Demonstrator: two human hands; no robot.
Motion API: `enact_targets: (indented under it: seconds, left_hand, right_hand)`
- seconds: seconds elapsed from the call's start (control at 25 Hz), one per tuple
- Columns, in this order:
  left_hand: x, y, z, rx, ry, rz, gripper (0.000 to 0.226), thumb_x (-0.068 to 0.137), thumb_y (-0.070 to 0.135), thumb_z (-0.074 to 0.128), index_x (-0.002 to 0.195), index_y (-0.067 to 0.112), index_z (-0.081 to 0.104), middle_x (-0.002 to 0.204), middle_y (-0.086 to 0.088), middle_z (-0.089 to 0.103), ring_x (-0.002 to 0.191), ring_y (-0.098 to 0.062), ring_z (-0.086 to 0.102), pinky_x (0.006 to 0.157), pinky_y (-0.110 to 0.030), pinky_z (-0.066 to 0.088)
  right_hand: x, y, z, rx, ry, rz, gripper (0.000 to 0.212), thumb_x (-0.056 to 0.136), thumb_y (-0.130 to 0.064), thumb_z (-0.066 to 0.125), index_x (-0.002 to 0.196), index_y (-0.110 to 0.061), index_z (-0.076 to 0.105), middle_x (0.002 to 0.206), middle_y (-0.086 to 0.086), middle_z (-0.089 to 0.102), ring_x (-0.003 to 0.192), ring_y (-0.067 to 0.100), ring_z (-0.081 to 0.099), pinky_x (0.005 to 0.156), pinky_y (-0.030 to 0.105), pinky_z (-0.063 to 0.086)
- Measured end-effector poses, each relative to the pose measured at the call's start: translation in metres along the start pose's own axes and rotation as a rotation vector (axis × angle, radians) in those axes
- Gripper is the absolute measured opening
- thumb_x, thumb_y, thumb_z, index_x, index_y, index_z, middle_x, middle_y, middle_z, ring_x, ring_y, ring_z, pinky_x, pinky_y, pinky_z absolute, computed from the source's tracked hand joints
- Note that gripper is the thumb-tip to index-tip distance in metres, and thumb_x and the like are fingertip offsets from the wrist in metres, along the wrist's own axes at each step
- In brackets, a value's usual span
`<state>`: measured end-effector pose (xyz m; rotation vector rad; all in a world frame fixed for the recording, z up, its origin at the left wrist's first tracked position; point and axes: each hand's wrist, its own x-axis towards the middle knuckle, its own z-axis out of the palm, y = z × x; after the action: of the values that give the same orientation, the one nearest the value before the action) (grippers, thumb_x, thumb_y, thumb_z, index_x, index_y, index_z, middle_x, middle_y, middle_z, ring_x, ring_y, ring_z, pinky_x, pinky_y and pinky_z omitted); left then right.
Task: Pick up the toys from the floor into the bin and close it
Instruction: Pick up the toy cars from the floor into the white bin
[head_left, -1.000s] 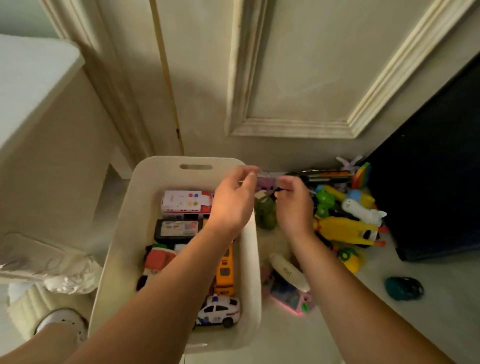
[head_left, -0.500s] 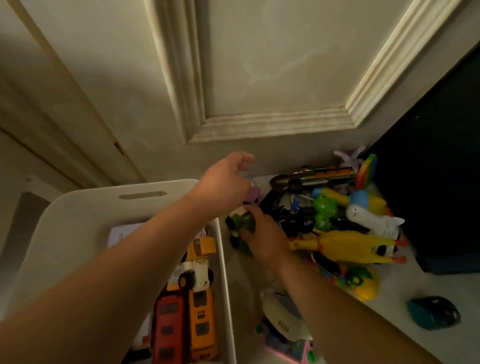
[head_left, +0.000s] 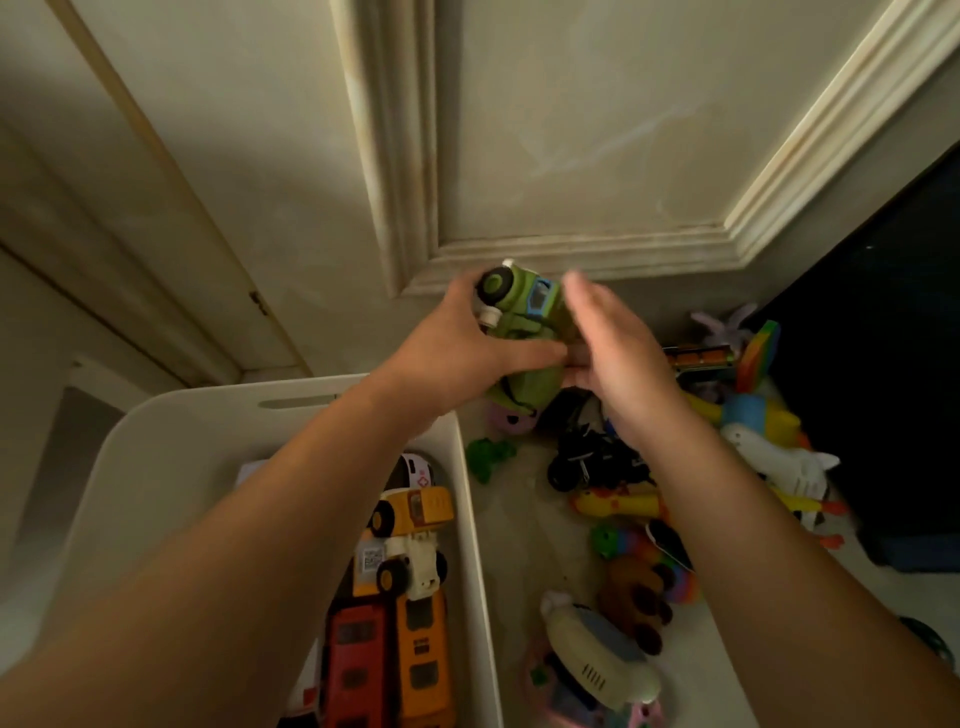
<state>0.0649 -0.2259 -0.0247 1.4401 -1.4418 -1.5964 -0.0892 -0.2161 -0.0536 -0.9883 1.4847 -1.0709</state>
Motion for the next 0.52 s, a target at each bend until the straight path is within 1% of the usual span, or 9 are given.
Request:
enact_targets:
  seconds: [0.04,0.08,0.16,0.2,0.24,0.28,0.36,0.44,0.52]
  left_hand:
    - [-0.002,0.000,-0.005,-0.116,0.012,-0.032,0.076,0.070,0.025,0.083,0.135,0.028,0.043,0.112,0.005,0.065,0.096,-0.014,0.068,0.074,-0.031,0.060]
    - [-0.003,-0.001,-0.011,-0.223,-0.005,-0.071,0.066,0.073,0.023,0.080,0.131,0.024,0.049,0.111,0.002,0.067,0.093,-0.016,0.070,0.069,-0.032,0.060]
    - [-0.008,-0.005,-0.022,-0.355,-0.081,-0.121,0.053,0.074,0.027,0.074,0.122,0.018,0.057,0.107,-0.004,0.071,0.087,-0.017,0.072,0.066,-0.033,0.060]
    - [-0.010,-0.006,-0.027,-0.395,-0.111,-0.137,0.051,0.071,0.031,0.072,0.119,0.016,0.061,0.104,-0.006,0.072,0.086,-0.018,0.071,0.066,-0.033,0.060]
    - [-0.011,-0.006,-0.030,-0.429,-0.127,-0.149,0.051,0.069,0.034,0.070,0.115,0.015,0.063,0.102,-0.007,0.072,0.087,-0.019,0.070,0.068,-0.034,0.061]
    - [-0.012,-0.006,-0.032,-0.453,-0.136,-0.155,0.048,0.070,0.035,0.068,0.113,0.014,0.065,0.102,-0.008,0.072,0.088,-0.021,0.069,0.071,-0.035,0.061]
    - [-0.013,-0.006,-0.034,-0.480,-0.145,-0.149,0.041,0.080,0.033,0.063,0.115,0.012,0.064,0.104,-0.011,0.069,0.091,-0.025,0.066,0.075,-0.038,0.060]
    - [-0.018,-0.006,-0.035,-0.509,-0.150,-0.154,0.041,0.087,0.032,0.059,0.122,0.011,0.061,0.105,-0.012,0.067,0.088,-0.025,0.066,0.071,-0.037,0.060]
    - [-0.025,-0.008,-0.041,-0.538,-0.188,-0.167,0.051,0.080,0.035,0.064,0.125,0.011,0.060,0.106,-0.013,0.068,0.086,-0.024,0.068,0.066,-0.035,0.058]
  right_hand:
    - [0.007,0.005,-0.006,-0.019,-0.003,0.049,0.037,0.090,-0.061,0.044,0.112,-0.037,0.061,0.097,-0.001,0.071,0.092,0.020,0.069,0.076,0.039,0.056]
    - [0.013,0.011,-0.014,-0.157,0.002,0.097,0.037,0.094,-0.052,0.041,0.121,-0.031,0.058,0.101,0.002,0.071,0.095,0.023,0.068,0.077,0.037,0.053]
    - [0.023,0.034,-0.035,-0.791,-0.108,0.243,0.044,0.093,-0.036,0.051,0.134,-0.022,0.048,0.124,0.007,0.061,0.111,0.025,0.059,0.082,0.032,0.048]
    - [0.020,0.049,-0.041,-1.067,-0.242,0.328,0.056,0.088,-0.034,0.059,0.140,-0.020,0.043,0.134,0.008,0.053,0.118,0.026,0.054,0.089,0.032,0.047]
    - [0.012,0.063,-0.043,-1.234,-0.369,0.409,0.070,0.083,-0.035,0.065,0.144,-0.020,0.035,0.141,0.009,0.046,0.127,0.027,0.046,0.099,0.035,0.044]
    - [0.003,0.079,-0.040,-1.320,-0.437,0.449,0.082,0.078,-0.038,0.069,0.147,-0.022,0.027,0.147,0.009,0.039,0.136,0.029,0.034,0.108,0.040,0.036]
    - [-0.012,0.107,-0.031,-1.414,-0.364,0.364,0.086,0.076,-0.043,0.067,0.147,-0.026,0.022,0.150,0.008,0.035,0.144,0.031,0.016,0.113,0.050,0.022]
    - [-0.020,0.123,-0.027,-1.491,-0.219,0.201,0.068,0.079,-0.045,0.064,0.138,-0.026,0.035,0.139,0.006,0.048,0.139,0.030,0.024,0.111,0.050,0.023]
    - [-0.024,0.125,-0.030,-1.422,-0.058,0.125,0.061,0.077,-0.049,0.065,0.129,-0.026,0.044,0.129,0.005,0.056,0.128,0.029,0.038,0.106,0.047,0.032]
